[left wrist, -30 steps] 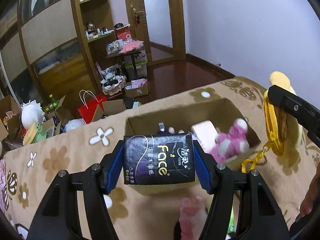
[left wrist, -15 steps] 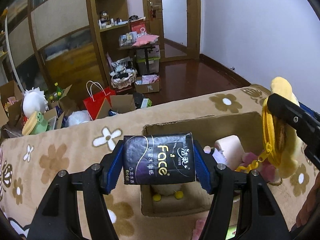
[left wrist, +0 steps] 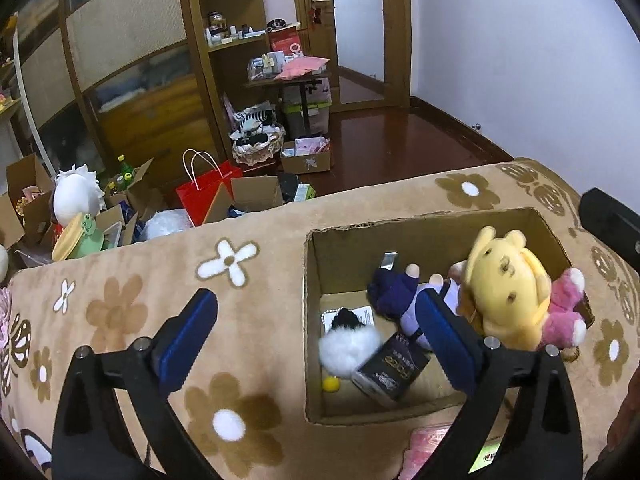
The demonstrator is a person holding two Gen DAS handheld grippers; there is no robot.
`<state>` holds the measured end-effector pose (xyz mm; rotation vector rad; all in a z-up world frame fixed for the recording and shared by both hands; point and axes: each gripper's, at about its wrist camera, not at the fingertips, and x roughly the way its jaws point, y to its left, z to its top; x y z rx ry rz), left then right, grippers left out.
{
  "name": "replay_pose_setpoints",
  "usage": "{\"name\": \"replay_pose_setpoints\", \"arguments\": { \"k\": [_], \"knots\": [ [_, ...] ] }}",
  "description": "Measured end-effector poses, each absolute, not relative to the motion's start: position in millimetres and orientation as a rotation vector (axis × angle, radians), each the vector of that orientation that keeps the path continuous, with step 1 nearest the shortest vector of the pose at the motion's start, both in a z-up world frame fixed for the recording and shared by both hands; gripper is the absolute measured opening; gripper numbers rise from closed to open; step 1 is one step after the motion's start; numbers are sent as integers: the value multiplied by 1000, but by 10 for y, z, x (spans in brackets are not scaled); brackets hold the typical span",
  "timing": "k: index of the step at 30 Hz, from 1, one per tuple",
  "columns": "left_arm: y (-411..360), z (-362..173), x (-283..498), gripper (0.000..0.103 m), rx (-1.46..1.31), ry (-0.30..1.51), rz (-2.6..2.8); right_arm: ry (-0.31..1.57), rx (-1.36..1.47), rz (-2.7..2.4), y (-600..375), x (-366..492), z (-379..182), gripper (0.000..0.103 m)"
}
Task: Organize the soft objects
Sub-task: 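Lift both held items over the box and open both tools inside, then move both tools back to the green tissue pack and pink wrapped roll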
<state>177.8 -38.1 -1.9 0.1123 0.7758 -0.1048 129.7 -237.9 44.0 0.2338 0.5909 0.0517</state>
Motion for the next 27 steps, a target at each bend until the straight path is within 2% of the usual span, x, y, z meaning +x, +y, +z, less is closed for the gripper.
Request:
{"name": "replay_pose_setpoints", "arguments": {
  "k": [4, 17, 27],
  "knots": [
    [-397, 58, 1684, 102, 116, 769, -115, 594, 240, 39, -2384, 1213, 497, 103],
    [-375, 321, 1156, 102, 118, 775, -134, 659, 278, 17, -2458, 745, 655, 103],
    [-341, 330, 704, 102, 93, 770, -185, 693, 303, 13, -2483, 264, 631, 103]
  ]
}}
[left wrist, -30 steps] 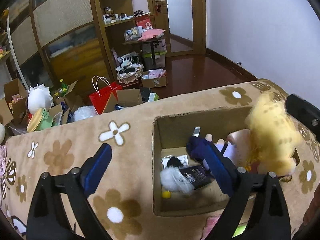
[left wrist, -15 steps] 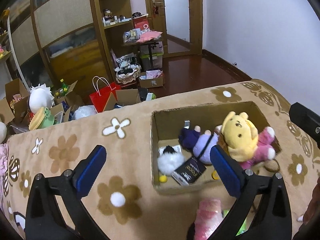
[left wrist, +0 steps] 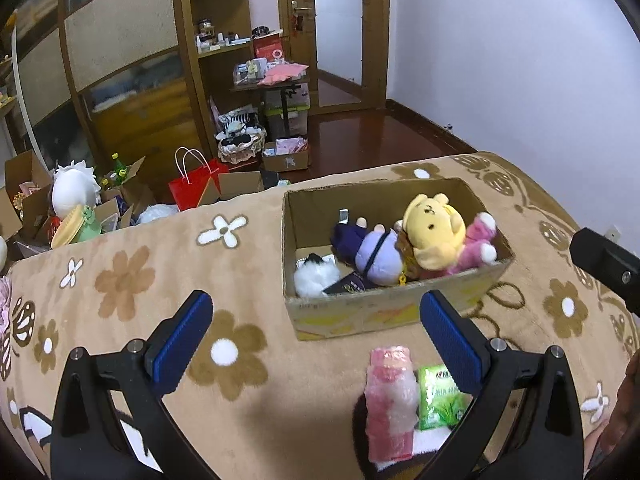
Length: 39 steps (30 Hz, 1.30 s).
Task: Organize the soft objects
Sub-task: 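Move both tools back to the green tissue pack and pink wrapped roll, then grasp the green tissue pack with the right tool while the left tool grasps the pink wrapped roll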
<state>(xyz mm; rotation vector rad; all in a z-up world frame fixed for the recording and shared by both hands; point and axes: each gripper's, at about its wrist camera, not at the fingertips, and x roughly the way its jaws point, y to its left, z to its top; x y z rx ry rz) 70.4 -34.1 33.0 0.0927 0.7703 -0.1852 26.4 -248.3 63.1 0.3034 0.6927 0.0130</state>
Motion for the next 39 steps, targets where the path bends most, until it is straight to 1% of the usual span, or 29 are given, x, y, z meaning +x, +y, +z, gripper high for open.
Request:
{"name": "replay_pose_setpoints", "arguments": {
  "k": [14, 28, 39],
  "knots": [
    [-346, 46, 453, 102, 112, 844, -184, 793, 306, 4, -2380, 50, 269, 103],
    [-370, -292, 475, 102, 109, 916, -206, 891, 340, -3, -2397, 132, -230, 103],
    [-481, -669, 535, 102, 130, 982, -238, 949, 388, -3, -2478, 258, -525, 103]
  ]
}}
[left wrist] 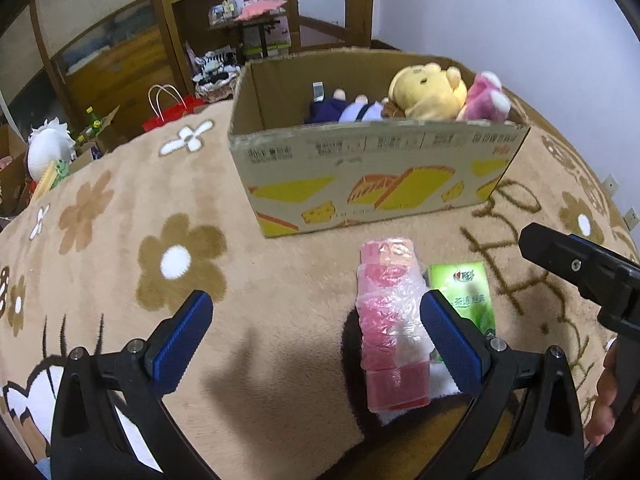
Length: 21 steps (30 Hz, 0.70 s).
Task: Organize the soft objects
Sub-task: 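Grasp the green tissue pack with the right tool while the left tool grasps the pink wrapped roll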
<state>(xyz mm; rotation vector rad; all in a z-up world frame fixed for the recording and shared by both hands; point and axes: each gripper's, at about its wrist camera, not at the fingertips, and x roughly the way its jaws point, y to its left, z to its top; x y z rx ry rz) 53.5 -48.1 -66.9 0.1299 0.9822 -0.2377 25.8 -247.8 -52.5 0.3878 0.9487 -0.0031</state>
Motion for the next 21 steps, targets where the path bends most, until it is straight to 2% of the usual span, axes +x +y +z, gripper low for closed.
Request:
{"name": "replay_pose_setpoints", "arguments": {
  "k": [21],
  "knots": [
    [-556, -1044, 659, 102, 117, 1048, -292, 1055, 391, 31, -2392, 507, -1007, 103]
  ]
}}
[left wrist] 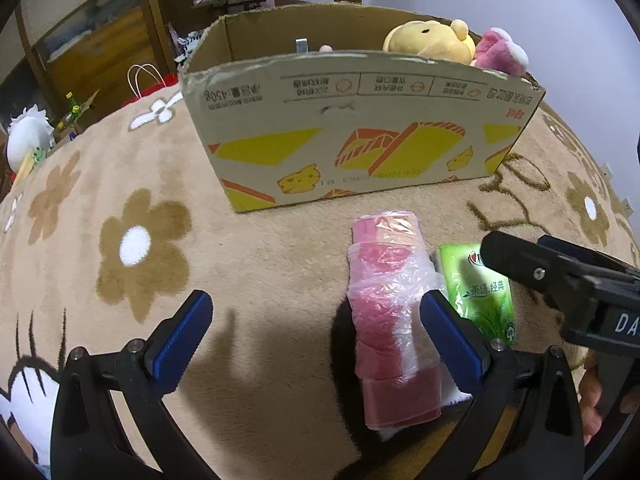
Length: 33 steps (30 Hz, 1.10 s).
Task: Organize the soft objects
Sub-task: 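Grasp the green tissue pack with the right tool while the left tool grasps the pink wrapped roll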
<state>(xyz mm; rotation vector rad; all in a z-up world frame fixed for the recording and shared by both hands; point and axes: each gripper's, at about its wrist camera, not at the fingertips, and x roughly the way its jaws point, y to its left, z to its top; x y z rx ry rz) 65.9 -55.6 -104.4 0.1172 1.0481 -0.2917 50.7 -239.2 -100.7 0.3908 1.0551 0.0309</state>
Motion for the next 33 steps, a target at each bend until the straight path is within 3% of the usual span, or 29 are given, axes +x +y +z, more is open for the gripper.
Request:
{"name": "replay_pose_setpoints", "arguments": {
  "k": [10, 17, 33],
  "knots": [
    [-640, -1107, 607, 102, 115, 1061, -354, 1085, 360, 63, -2217, 581, -1104, 103],
    [-718, -1185, 596, 102, 112, 1080, -395, 1114, 370, 81, -2189, 608, -1199, 95],
    [-672, -1308, 634, 102, 86, 1124, -404, 1134, 345, 74, -2151, 614, -1271, 90]
  ]
}}
